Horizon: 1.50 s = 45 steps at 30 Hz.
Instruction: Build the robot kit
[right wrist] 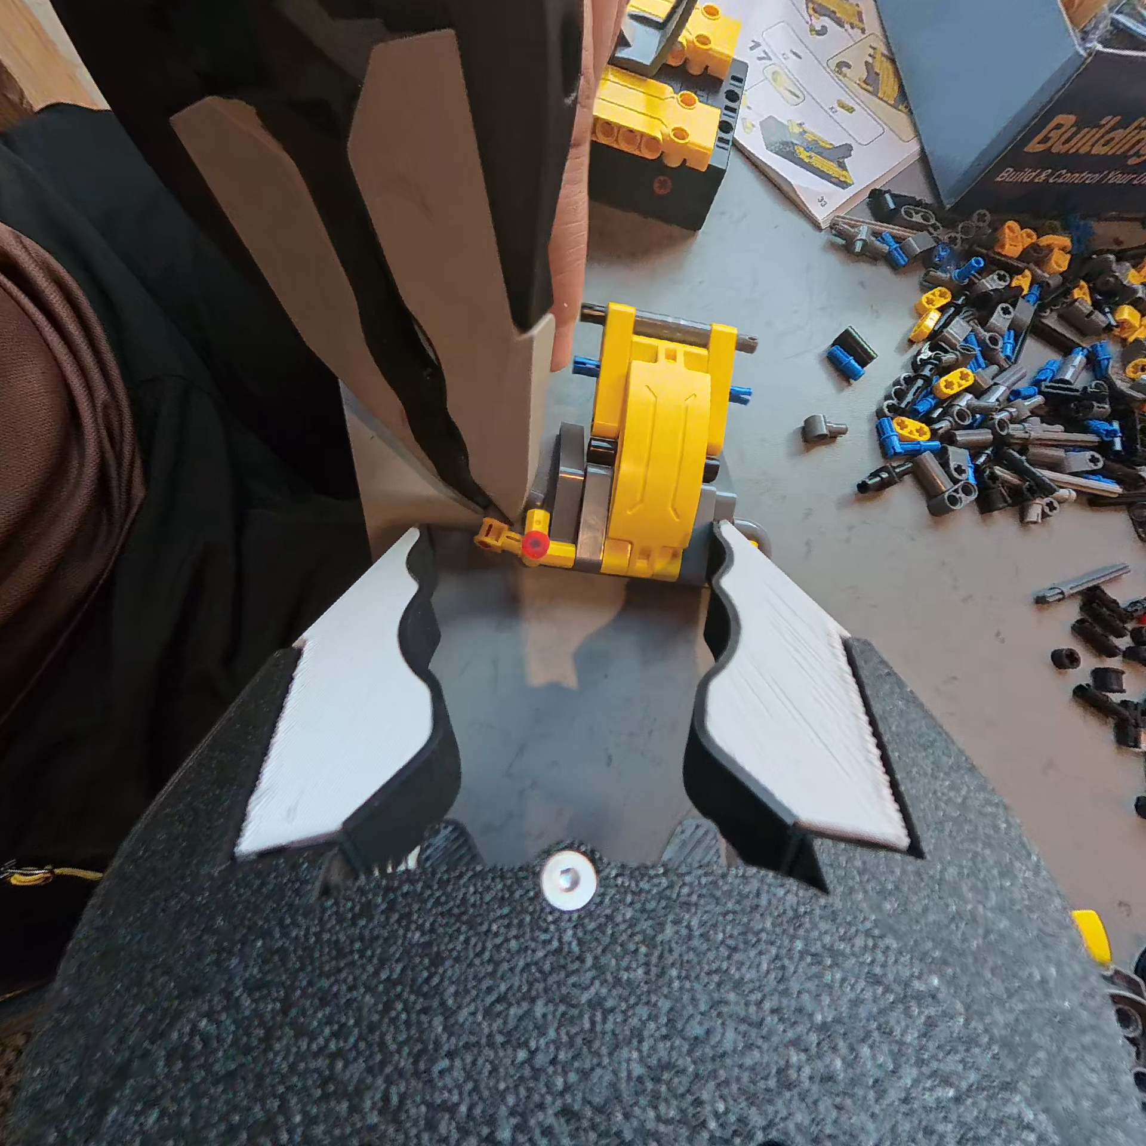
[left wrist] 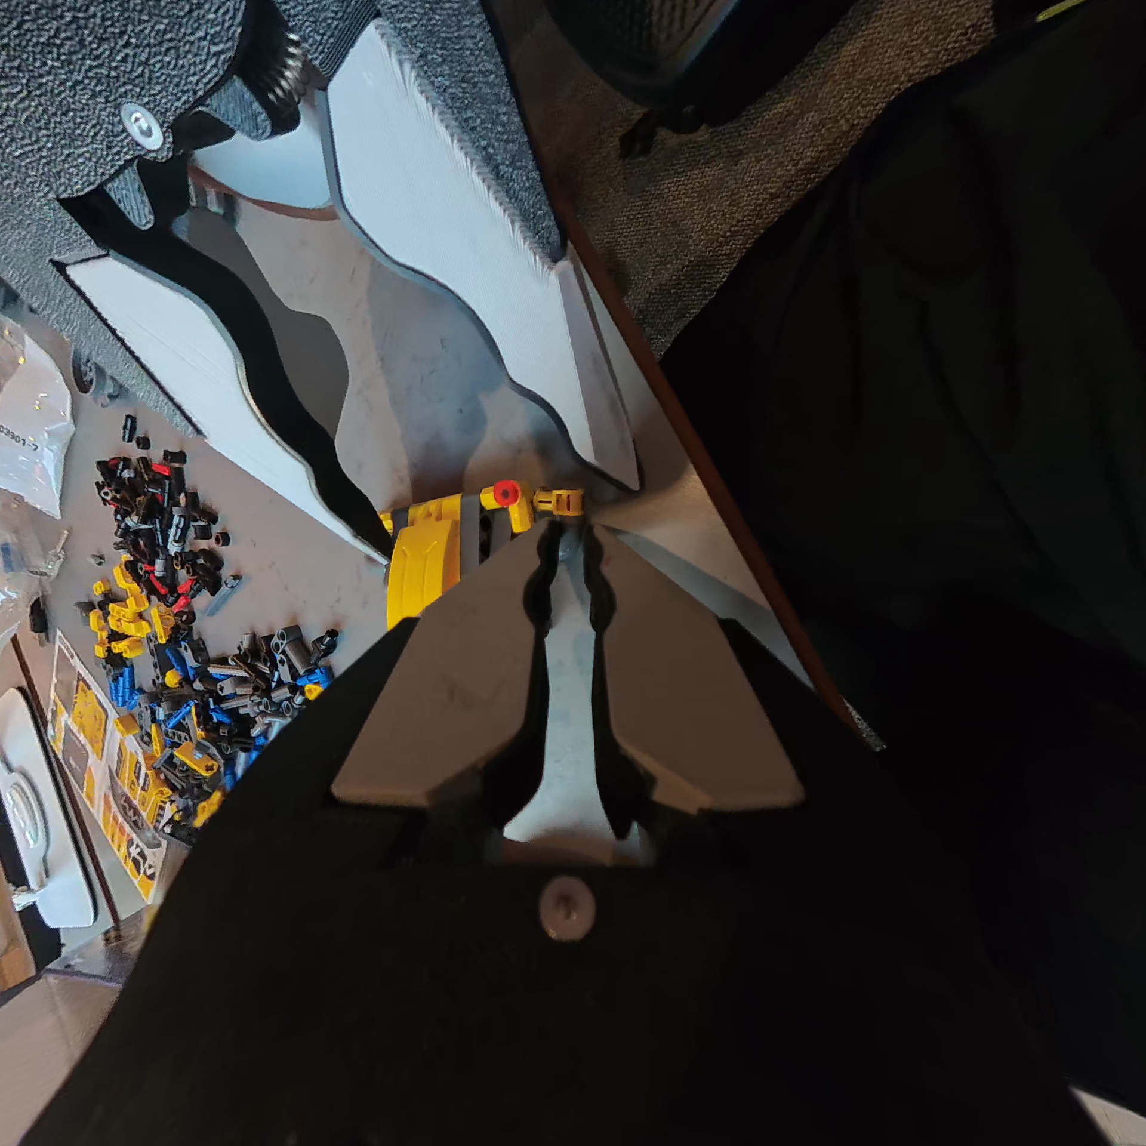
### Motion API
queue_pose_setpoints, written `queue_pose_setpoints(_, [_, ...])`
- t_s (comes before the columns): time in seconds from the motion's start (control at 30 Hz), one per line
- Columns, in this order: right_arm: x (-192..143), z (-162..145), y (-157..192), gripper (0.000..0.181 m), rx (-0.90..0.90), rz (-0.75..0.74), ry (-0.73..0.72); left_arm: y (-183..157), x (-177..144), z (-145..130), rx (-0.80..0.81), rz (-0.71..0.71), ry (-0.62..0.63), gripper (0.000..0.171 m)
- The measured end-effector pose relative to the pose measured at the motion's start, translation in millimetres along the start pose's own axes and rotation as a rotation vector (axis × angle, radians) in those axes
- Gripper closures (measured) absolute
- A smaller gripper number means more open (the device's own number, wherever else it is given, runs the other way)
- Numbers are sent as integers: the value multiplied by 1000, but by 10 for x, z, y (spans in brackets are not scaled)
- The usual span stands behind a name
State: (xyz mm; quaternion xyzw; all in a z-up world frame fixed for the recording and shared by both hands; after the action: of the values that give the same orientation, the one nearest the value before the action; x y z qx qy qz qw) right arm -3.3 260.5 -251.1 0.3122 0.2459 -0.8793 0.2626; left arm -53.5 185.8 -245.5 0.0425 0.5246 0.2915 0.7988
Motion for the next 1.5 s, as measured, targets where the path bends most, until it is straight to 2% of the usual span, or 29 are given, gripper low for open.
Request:
queue_pose_setpoints(0.47, [-29,-18,15,107,1,-25,1,-35,18,68,-149,-1,-7,166])
queue_pose_setpoints(0.6, [-35,-16,27,105,3,-35,6,-42,21,65,-194,11,-16,166])
queue_pose_setpoints(0.8, [-173,-32,46,111,17,-62,-10,-65,19,61,-208,33,-26,167])
queue_pose_setpoints(0.9, [-269,-4,115,110,32,-93,28,-70,18,64,-199,35,-30,167])
queue_pose_setpoints(1.0, [-399,85,206,119,36,-177,57,-103,1,67,-182,42,-26,167])
queue_pose_setpoints(1.13, [-410,125,457,127,85,-155,23,-175,-73,79,-206,64,-56,168])
queue_pose_setpoints(1.27, [-293,112,670,151,-110,-226,95,-176,-155,71,-357,-39,-98,168])
queue_pose_setpoints(1.37, [-227,163,698,150,-279,-329,183,-114,-185,46,-430,-86,-64,168])
queue_pose_setpoints(1.5, [-158,271,737,150,-440,-420,222,-82,-242,132,-494,-166,-87,168])
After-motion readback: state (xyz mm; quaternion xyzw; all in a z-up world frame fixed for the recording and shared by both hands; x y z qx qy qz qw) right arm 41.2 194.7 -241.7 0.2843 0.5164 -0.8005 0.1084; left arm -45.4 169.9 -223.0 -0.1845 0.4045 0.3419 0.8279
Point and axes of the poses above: each gripper's, where its closed fingertips meet, x out along the fingers, z out of its top, y = z × x across the jaws, the point moved 7 cm from there along -x, back along the fingers, and after that the axes turned 11 degrees about -x, right-handed, at the moved point
